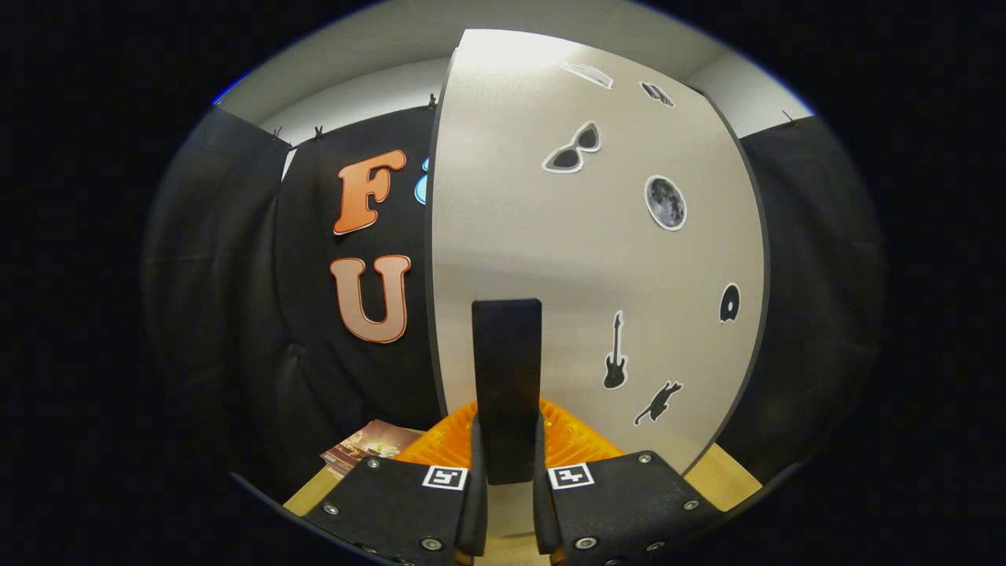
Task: Open the shoe cabinet door, grab the shoes and put them into the shoe cabinet, then close the shoe cabinet door.
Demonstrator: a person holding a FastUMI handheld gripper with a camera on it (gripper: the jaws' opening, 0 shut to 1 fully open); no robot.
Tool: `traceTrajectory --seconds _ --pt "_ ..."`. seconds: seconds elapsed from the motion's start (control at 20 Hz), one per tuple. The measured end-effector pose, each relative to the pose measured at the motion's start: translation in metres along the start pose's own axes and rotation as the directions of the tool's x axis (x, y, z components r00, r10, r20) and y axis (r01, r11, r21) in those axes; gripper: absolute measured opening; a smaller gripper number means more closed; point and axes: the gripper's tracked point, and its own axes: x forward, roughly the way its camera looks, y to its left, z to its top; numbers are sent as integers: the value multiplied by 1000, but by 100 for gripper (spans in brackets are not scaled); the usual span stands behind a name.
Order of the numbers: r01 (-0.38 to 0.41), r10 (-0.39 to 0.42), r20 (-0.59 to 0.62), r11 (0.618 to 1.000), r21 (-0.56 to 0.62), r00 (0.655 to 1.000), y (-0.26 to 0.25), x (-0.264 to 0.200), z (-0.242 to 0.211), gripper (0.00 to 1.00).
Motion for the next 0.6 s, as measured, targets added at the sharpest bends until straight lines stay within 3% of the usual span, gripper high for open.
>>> traceTrajectory --seconds 0.6 --pt "123 -123 -27 992 4 992 -40 -61 -5 23"
